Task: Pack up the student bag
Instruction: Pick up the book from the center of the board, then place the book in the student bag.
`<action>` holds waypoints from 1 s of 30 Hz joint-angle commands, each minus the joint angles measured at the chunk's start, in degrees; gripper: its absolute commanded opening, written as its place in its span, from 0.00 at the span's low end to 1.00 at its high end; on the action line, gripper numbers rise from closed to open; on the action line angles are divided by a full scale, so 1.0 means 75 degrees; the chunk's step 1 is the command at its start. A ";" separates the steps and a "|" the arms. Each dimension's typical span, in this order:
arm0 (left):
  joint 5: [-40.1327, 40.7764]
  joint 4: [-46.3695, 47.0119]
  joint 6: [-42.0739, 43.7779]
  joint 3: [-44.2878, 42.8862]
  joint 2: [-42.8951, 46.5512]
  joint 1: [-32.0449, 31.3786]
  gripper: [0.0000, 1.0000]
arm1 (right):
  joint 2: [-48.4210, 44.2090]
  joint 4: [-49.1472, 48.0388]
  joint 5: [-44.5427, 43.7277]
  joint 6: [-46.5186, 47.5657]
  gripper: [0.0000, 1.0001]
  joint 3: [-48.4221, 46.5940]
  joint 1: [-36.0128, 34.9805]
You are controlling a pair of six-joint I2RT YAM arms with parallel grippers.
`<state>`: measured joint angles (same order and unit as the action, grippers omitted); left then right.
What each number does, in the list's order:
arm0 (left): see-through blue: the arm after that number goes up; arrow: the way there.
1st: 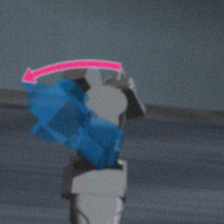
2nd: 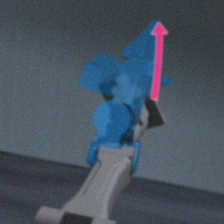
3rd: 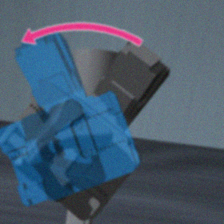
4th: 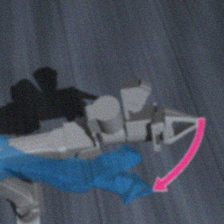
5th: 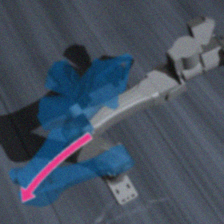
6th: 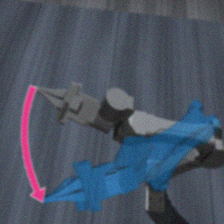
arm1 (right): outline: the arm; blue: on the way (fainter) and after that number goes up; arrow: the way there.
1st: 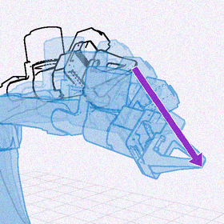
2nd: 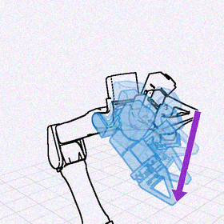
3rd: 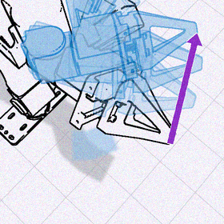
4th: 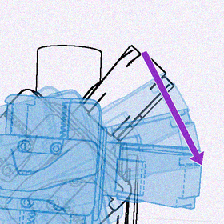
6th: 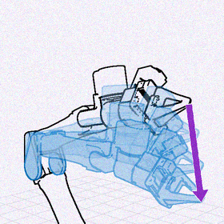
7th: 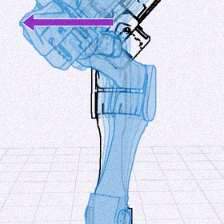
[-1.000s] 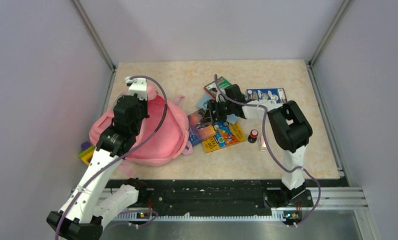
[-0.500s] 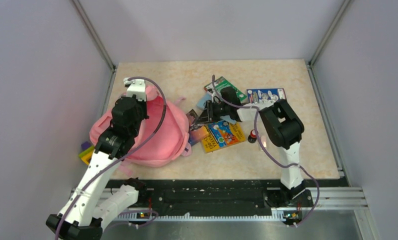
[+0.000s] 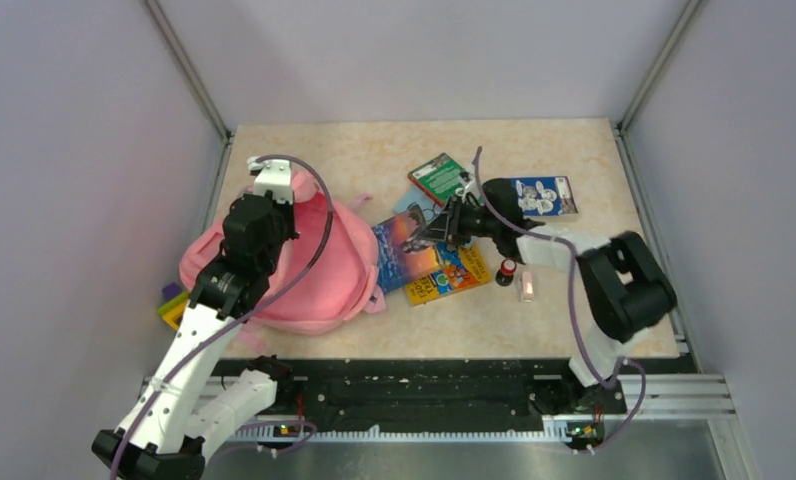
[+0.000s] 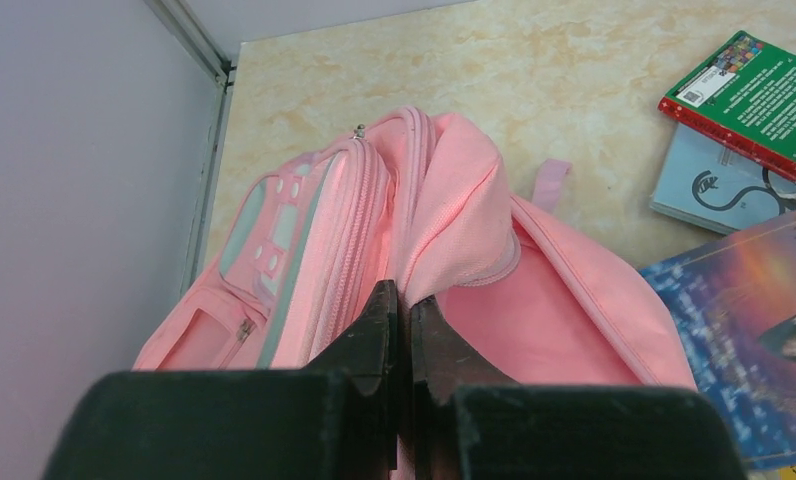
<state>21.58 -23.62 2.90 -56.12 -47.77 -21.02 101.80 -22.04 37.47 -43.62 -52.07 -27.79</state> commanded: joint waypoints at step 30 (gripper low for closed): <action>-0.1177 0.1266 -0.0358 -0.0001 0.0426 0.0037 0.00 | -0.4341 -0.2970 -0.4973 -0.3150 0.00 0.1837 -0.2833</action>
<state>15.77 -23.99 1.37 -55.55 -47.33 -20.73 64.73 -19.33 2.39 -56.64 -35.94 -47.66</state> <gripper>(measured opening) 0.037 0.240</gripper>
